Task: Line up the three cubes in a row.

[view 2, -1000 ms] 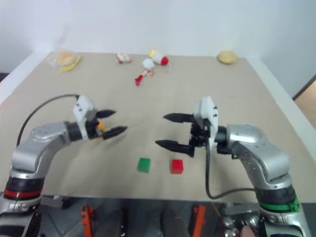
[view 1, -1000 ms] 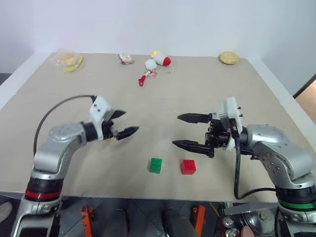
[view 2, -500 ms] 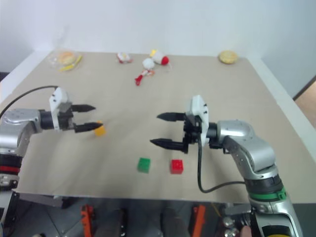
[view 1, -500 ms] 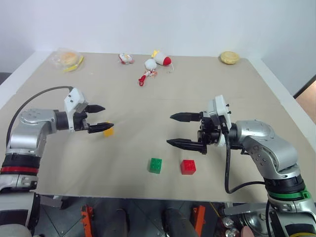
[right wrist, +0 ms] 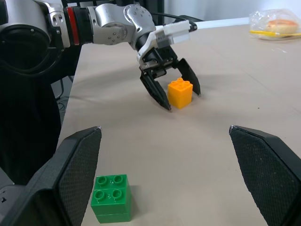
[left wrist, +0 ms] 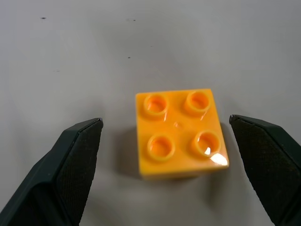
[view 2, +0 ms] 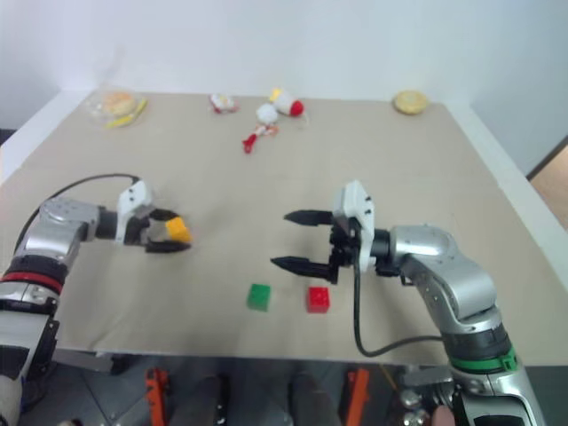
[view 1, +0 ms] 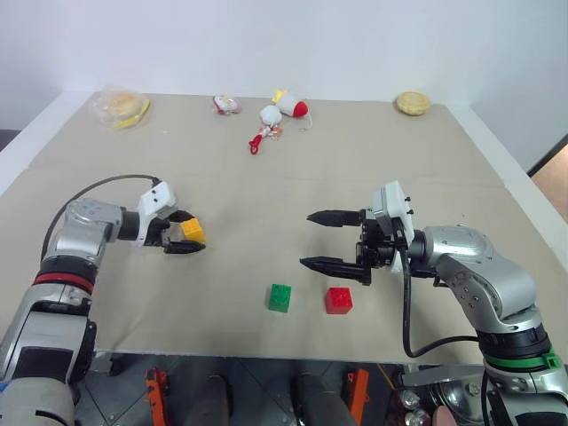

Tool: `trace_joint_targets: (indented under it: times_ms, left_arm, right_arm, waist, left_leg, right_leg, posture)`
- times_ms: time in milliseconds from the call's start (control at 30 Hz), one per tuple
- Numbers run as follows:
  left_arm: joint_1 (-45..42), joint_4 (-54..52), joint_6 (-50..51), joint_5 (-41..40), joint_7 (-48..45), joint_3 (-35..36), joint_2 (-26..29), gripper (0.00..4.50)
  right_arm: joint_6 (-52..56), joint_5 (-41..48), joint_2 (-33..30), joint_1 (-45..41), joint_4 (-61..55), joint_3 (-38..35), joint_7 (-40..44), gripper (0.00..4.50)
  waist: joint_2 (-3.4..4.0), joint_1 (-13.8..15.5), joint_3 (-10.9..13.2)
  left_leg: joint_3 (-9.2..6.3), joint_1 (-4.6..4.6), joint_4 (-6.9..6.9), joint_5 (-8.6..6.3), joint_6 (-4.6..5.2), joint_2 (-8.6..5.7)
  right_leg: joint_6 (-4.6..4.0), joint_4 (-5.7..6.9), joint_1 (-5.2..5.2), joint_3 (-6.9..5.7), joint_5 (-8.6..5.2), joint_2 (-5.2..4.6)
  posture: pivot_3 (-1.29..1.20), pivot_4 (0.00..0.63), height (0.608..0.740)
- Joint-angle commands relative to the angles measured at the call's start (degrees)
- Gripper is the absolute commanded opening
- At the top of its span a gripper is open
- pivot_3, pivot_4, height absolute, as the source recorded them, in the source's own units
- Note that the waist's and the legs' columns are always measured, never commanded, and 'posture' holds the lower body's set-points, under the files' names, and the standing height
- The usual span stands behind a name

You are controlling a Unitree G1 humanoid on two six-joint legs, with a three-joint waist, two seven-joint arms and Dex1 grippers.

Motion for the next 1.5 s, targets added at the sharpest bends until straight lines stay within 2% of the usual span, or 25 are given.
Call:
trace_joint_targets:
  times_ms: [33, 133, 367, 567, 767, 1067, 1267, 1500]
  left_arm:
    - [-1.88, 1.42, -1.58, 1.16, 0.15, 0.26, 0.02, 4.46]
    - [-2.35, 2.58, -2.18, 2.14, 1.37, 0.25, -0.15, 3.69]
    - [-2.58, 3.12, -2.78, 2.75, 2.02, 0.60, -0.48, 1.34]
    - [-0.79, -1.70, -2.20, 0.29, -2.31, 1.20, -0.20, 1.36]
    - [6.10, -16.97, 1.22, -4.00, -10.07, 0.19, 0.86, 1.36]
    - [16.38, -36.37, 4.51, -4.57, -10.89, -4.32, 0.72, 1.36]
    - [19.81, -42.54, 7.20, -4.99, -9.26, -5.85, 0.89, 1.36]
    - [21.17, -44.47, 8.55, -4.35, -8.03, -6.38, 2.04, 1.36]
  right_arm:
    - [-0.29, 0.74, -0.65, -0.68, -2.23, -1.85, -0.18, 4.50]
    - [-0.33, 0.73, -0.83, -0.75, -2.21, -1.95, -0.25, 4.50]
    - [-0.49, 0.98, -0.81, -1.04, -2.16, -2.21, -0.47, 4.50]
    - [-0.61, 2.45, -0.91, -0.85, -3.20, -3.18, 0.16, 4.50]
    - [-0.15, 4.20, -4.26, 4.04, -8.27, -3.41, 2.90, 4.50]
    - [-0.55, 3.17, -8.51, 8.88, -13.02, -2.90, 4.76, 4.50]
    - [-0.25, 3.31, -8.90, 9.63, -13.85, -3.18, 3.90, 4.50]
    - [-0.26, 3.71, -9.40, 10.47, -14.25, -3.63, 3.66, 4.50]
  waist:
    - [0.00, 0.00, 0.00]
    - [0.00, 0.00, 0.00]
    - [0.00, -0.01, 0.00]
    - [0.00, -0.01, 0.00]
    - [0.00, -0.01, 0.00]
    - [0.00, -0.01, 0.00]
    - [0.00, -0.02, 0.00]
    - [0.00, -0.01, 0.00]
  left_leg:
    - [0.00, 0.00, 0.00, 0.00, 0.00, 0.00]
    - [-0.01, 0.00, 0.00, 0.00, 0.00, 0.00]
    - [-0.02, 0.00, 0.00, 0.00, 0.00, 0.00]
    - [-0.01, 0.00, 0.02, 0.00, 0.00, 0.00]
    - [-0.04, -0.02, -0.04, -0.01, 0.00, 0.00]
    - [0.00, 0.07, 0.12, 0.00, 0.01, 0.02]
    - [0.03, 0.14, 0.22, 0.02, 0.04, 0.04]
    - [0.05, 0.15, 0.19, 0.02, 0.03, 0.03]
  right_leg:
    - [0.00, 0.00, 0.00, 0.00, 0.00, 0.00]
    - [0.05, 0.01, 0.00, -0.01, 0.03, 0.00]
    - [0.11, 0.02, 0.01, -0.01, 0.06, 0.00]
    - [0.11, 0.02, 0.01, 0.00, 0.06, 0.00]
    - [0.14, 0.03, 0.01, -0.01, 0.02, 0.00]
    - [-0.08, 0.05, 0.09, 0.03, -0.01, -0.01]
    - [-0.10, 0.05, 0.13, 0.06, 0.07, -0.01]
    - [-0.08, 0.04, 0.13, 0.07, 0.05, -0.02]
  posture:
    - [0.00, 0.150, 0.736]
    - [0.00, 0.150, 0.736]
    - [0.00, 0.150, 0.736]
    - [0.00, 0.150, 0.736]
    - [0.00, 0.150, 0.736]
    - [0.00, 0.150, 0.736]
    - [0.00, 0.150, 0.736]
    - [0.00, 0.150, 0.736]
